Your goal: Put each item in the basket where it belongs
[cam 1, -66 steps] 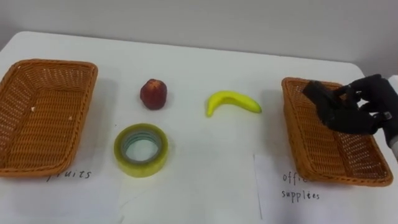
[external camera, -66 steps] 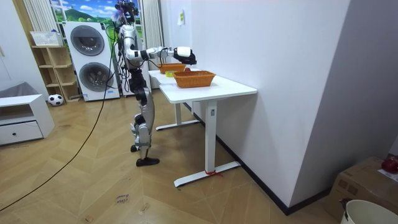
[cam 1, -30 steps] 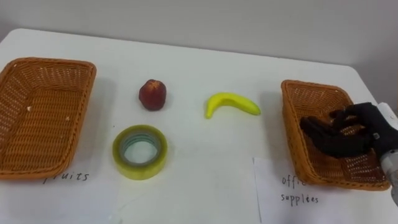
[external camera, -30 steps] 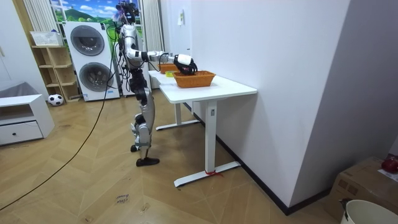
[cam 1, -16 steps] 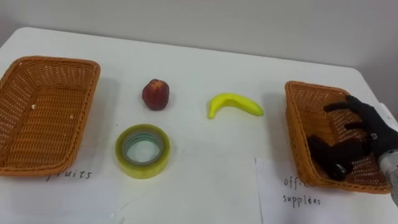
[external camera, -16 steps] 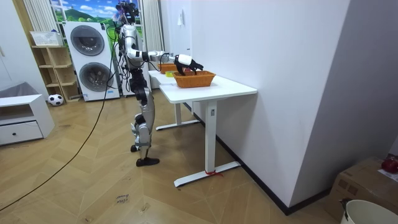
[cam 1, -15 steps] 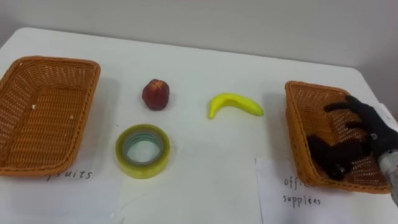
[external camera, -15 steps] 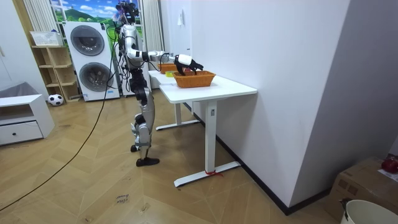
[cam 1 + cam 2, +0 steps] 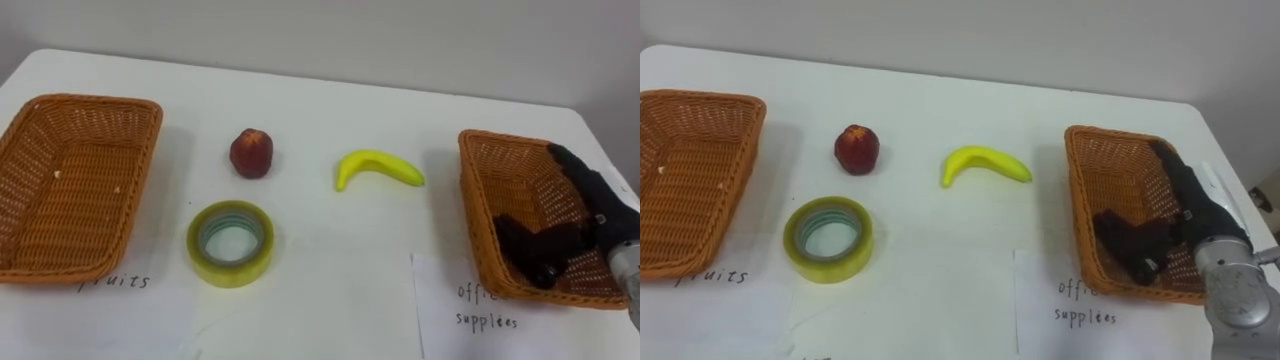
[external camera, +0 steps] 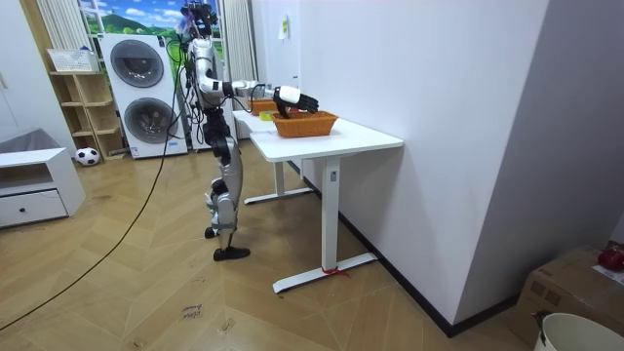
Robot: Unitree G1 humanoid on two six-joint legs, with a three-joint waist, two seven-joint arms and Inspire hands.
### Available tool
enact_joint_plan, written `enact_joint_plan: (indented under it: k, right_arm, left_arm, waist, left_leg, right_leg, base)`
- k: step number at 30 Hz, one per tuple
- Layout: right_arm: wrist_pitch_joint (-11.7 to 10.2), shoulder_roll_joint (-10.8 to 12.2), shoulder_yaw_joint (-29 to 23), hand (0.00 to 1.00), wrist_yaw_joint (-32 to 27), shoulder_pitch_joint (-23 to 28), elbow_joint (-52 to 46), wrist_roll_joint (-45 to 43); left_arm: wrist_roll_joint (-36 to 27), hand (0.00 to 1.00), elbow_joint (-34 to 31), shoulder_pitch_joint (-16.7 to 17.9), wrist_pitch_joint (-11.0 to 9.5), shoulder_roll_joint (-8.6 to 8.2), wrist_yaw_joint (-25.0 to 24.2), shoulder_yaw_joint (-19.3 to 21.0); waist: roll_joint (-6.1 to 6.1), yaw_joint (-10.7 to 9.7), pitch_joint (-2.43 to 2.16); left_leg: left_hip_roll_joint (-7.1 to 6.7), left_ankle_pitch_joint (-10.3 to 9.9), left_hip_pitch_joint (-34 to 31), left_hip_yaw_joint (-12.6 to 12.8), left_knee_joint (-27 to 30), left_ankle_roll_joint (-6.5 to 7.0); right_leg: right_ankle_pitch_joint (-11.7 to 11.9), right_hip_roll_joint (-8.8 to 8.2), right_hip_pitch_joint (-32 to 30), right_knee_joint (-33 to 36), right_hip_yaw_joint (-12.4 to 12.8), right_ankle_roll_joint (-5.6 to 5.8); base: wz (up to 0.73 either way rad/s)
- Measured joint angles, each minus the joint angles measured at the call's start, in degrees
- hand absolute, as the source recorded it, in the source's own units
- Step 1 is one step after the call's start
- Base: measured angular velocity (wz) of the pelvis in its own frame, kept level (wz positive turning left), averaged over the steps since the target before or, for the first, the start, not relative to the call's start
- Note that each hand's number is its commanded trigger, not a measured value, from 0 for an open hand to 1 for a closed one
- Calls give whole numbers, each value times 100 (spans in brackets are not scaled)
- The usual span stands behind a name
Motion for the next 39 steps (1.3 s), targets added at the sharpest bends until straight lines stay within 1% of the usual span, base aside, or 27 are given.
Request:
enact_joint_plan:
  k: [2, 4, 9, 14, 17, 22, 26, 29, 31, 33, 36, 39]
  right_arm:
    - [0, 0, -3, 0, -44, -2, -50, 32]
    - [-3, 0, -4, 0, -65, -1, -346, 34]
    - [-8, 0, -15, 0, -132, -8, -1029, -6]
    - [-6, 0, -16, 0, -173, -27, -1604, -1]
    - [-12, 0, -16, 0, -258, -127, -1663, 98]
    - [-23, 0, -14, 0, -464, -336, -1814, 203]
    - [-62, 0, 10, 0, -550, -447, -2119, 188]
    - [-126, 0, 180, 0, -672, -682, -2309, 348]
    - [-215, -1, 369, 0, -706, -733, -2427, 534]
    - [-264, 0, 548, 0, -710, -739, -2457, 709]
    - [-267, 2, 769, 0, -710, -749, -2460, 864]
    - [-267, 11, 963, 0, -689, -751, -2458, 863]
  left_arm:
    - [0, 0, 5, 8, -10, 2, 41, 0]
    - [1, 0, 8, 39, -18, 2, 115, 1]
    - [55, 0, -38, 93, -10, 2, 123, 1]
    - [47, 0, -89, 111, 11, 2, 72, -1]
    - [33, 0, -70, 92, -6, -1, 69, -10]
    - [42, 0, -9, -69, -24, 0, 15, -5]
    - [52, 0, -8, -37, -26, -5, -11, -9]
    - [50, 0, 24, -30, -57, -10, 12, -73]
    - [49, 0, 24, -36, -112, -11, 32, -97]
    - [49, 0, 24, -50, -121, -11, 60, -112]
    - [51, 0, 24, -43, -122, -5, 137, -228]
    - [54, 0, 25, -30, -121, -13, 156, -333]
  waist:
    - [1, 6, 1]
    - [22, -27, 15]
    - [42, -91, 27]
    - [38, -92, 24]
    - [45, -24, 30]
    - [52, 105, 32]
    - [50, 201, 28]
    - [65, 198, 30]
    - [68, 238, 28]
    - [60, 251, 22]
    - [58, 344, 21]
    - [56, 365, 20]
  left_leg:
    - [0, 0, 0, 1, -2, 0]
    - [0, 0, -1, 4, -8, 0]
    - [0, 0, -23, 20, -16, 0]
    - [2, 0, -5, 29, 2, 0]
    - [9, 0, 15, 31, 20, 0]
    - [8, -3, -37, 30, -30, 3]
    - [10, -3, -40, 29, -27, 4]
    - [11, -2, -35, 29, -20, 4]
    - [13, -2, -34, 30, -20, 4]
    - [14, -2, -40, 31, -20, 4]
    - [12, -2, -68, -1, -19, 4]
    - [12, -2, -111, -40, -11, 4]
  right_leg:
    - [0, 0, 2, -7, -1, 0]
    - [0, 1, 4, -9, -1, 0]
    - [-2, 1, 8, -19, -11, 3]
    - [-2, 2, 2, 8, -1, 2]
    - [-2, 4, -8, 75, -1, 2]
    - [0, 12, -83, 105, 3, -1]
    - [3, 14, -86, 121, 3, -4]
    - [3, 14, -76, 131, 0, -6]
    - [3, 14, -77, 130, -6, -6]
    - [3, 10, -79, 130, -22, -6]
    - [3, 2, -81, 127, -71, -6]
    - [3, 2, -82, 92, -107, -6]
  base:
    - [0]
    - [0]
    - [0]
    - [0]
    - [0]
    - [0]
    - [0]
    - [0]
    - [0]
    - [2]
    - [6]
    - [8]
